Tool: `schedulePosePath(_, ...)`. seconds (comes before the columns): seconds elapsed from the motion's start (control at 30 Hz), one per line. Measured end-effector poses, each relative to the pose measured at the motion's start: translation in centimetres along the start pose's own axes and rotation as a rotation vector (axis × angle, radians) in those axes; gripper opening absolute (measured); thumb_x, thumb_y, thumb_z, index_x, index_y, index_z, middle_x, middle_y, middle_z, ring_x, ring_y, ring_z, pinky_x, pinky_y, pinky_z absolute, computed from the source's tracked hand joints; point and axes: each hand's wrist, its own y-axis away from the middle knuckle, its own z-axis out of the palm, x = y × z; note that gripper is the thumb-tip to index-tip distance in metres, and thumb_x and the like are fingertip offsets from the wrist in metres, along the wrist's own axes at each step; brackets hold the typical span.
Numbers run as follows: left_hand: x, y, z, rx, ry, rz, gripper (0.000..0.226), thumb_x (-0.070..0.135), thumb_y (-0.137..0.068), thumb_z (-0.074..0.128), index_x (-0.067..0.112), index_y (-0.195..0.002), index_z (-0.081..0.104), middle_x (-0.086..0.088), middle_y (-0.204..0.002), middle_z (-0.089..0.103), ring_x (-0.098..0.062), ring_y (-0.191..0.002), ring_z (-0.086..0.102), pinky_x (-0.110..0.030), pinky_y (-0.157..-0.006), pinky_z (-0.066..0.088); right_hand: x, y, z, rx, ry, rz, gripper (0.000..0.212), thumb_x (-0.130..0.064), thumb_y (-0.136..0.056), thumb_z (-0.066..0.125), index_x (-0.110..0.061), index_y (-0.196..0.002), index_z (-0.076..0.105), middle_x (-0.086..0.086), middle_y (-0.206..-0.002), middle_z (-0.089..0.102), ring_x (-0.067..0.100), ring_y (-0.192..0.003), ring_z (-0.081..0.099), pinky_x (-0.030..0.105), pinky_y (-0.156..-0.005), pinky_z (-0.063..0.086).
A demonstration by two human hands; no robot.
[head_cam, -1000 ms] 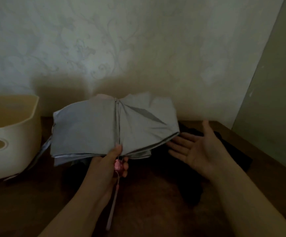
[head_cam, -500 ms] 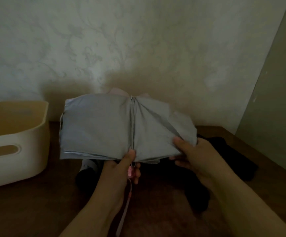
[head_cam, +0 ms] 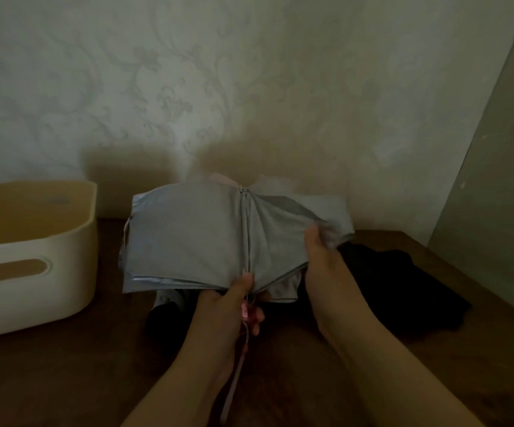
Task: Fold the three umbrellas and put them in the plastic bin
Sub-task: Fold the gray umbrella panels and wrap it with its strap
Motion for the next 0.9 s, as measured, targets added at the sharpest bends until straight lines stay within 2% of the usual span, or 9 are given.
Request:
schedulePosePath(0.2, 0.1, 0.4, 0.3, -0.115, -0.081, 0.005, 0.024, 0.015, -0.095, 0.050, 0.003, -0.075, 0.057, -0.009, -0.053, 0.055, -0.018, -0.042, 0.045, -0.027, -0.042, 0.035, -2.7, -1.5, 2.7, -0.277, 0.373, -0.095, 0.046, -0.015, -0.104, 0.016, -0.014, -0.150, 0.015, 0.010, -0.157, 0.013, 0.028, -0.143, 0.014, 0.030, -0.109, 0.012)
schedulePosePath(0.33, 0.4, 0.8, 0.6, -0.156, -0.092, -0.012, 0.031, 0.019, -0.098, 0.042, 0.004, -0.077, 0.058, -0.011, -0.055, 0.057, -0.019, -0.041, 0.045, -0.028, -0.041, 0.035, -3.8, -3.1, 4.6, -0.580, 0.395, -0.041, 0.063, -0.064, -0.092, 0.022, -0.032, -0.145, 0.034, 0.002, -0.156, 0.022, 0.021, -0.142, 0.024, 0.038, -0.117, 0.015)
schedulePosePath(0.43, 0.8, 0.8, 0.8, -0.184, 0.002, -0.062, 0.048, 0.043, -0.097, 0.034, 0.007, -0.080, 0.060, -0.011, -0.057, 0.058, -0.019, -0.040, 0.044, -0.023, -0.039, 0.032, -3.5, -4.5, 4.0, -0.692, 0.243, 0.056, 0.076, -0.074, -0.086, 0.017, -0.026, -0.129, 0.058, 0.001, -0.144, 0.046, 0.013, -0.132, 0.042, 0.034, -0.117, 0.021)
schedulePosePath(0.53, 1.0, 0.8, 0.8, -0.226, 0.036, -0.060, 0.075, 0.072, -0.073, 0.027, 0.007, -0.085, 0.062, -0.010, -0.057, 0.057, -0.017, -0.039, 0.043, -0.020, -0.038, 0.031, -3.1, -5.2, 3.9, -0.730, 0.224, 0.082, 0.079, -0.073, -0.084, 0.018, -0.020, -0.116, 0.067, 0.004, -0.130, 0.060, 0.013, -0.123, 0.052, 0.031, -0.110, 0.032)
schedulePosePath(0.6, 1.1, 1.0, 0.6, -0.240, 0.036, -0.028, 0.077, 0.072, -0.062, 0.037, 0.007, -0.096, 0.059, -0.008, -0.057, 0.056, -0.014, -0.039, 0.044, -0.019, -0.035, 0.032, -3.4, -4.9, 3.7, -0.757, 0.189, 0.099, 0.076, -0.062, -0.094, 0.011, -0.012, -0.127, 0.059, 0.015, -0.132, 0.057, 0.020, -0.124, 0.050, 0.021, -0.091, 0.044)
schedulePosePath(0.67, 1.2, 1.1, 0.4, -0.226, 0.033, -0.011, 0.058, 0.057, -0.068, 0.055, 0.008, -0.098, 0.058, -0.007, -0.059, 0.056, -0.013, -0.041, 0.045, -0.021, -0.035, 0.033, -4.3, -4.3, 3.4, -0.811, 0.081, 0.162, 0.071, -0.050, -0.099, 0.007, -0.005, -0.134, 0.049, 0.025, -0.133, 0.052, 0.030, -0.127, 0.048, 0.018, -0.078, 0.051)
schedulePosePath(0.77, 1.4, 1.0, 0.1, -0.160, 0.077, -0.062, 0.025, 0.030, -0.083, 0.059, 0.006, -0.089, 0.058, -0.008, -0.056, 0.056, -0.014, -0.039, 0.044, -0.022, -0.034, 0.031, -4.3, -3.9, 2.6, -0.614, -0.208, 0.058, 0.059, -0.038, -0.102, 0.012, -0.003, -0.125, 0.055, 0.028, -0.127, 0.056, 0.031, -0.118, 0.056, 0.031, -0.098, 0.044)
schedulePosePath(0.83, 1.7, 0.8, 0.2, -0.130, 0.151, -0.099, 0.016, 0.022, -0.091, 0.052, 0.007, -0.087, 0.055, -0.007, -0.053, 0.054, -0.013, -0.037, 0.043, -0.019, -0.033, 0.030, -3.2, -3.5, 1.2, -0.257, -0.212, -0.137, 0.037, -0.025, -0.103, 0.026, -0.015, -0.108, 0.061, 0.016, -0.118, 0.065, 0.018, -0.101, 0.064, 0.029, -0.092, 0.047)
schedulePosePath(0.9, 1.9, 0.6, 0.2, -0.116, 0.248, -0.144, 0.017, 0.021, -0.095, 0.045, 0.007, -0.086, 0.051, -0.006, -0.052, 0.053, -0.012, -0.035, 0.043, -0.015, -0.032, 0.028, -1.2, -2.7, -0.7, 0.074, 0.030, -0.311, 0.022, -0.014, -0.098, 0.043, -0.029, -0.103, 0.057, -0.007, -0.106, 0.065, 0.005, -0.096, 0.061, 0.022, -0.082, 0.045)
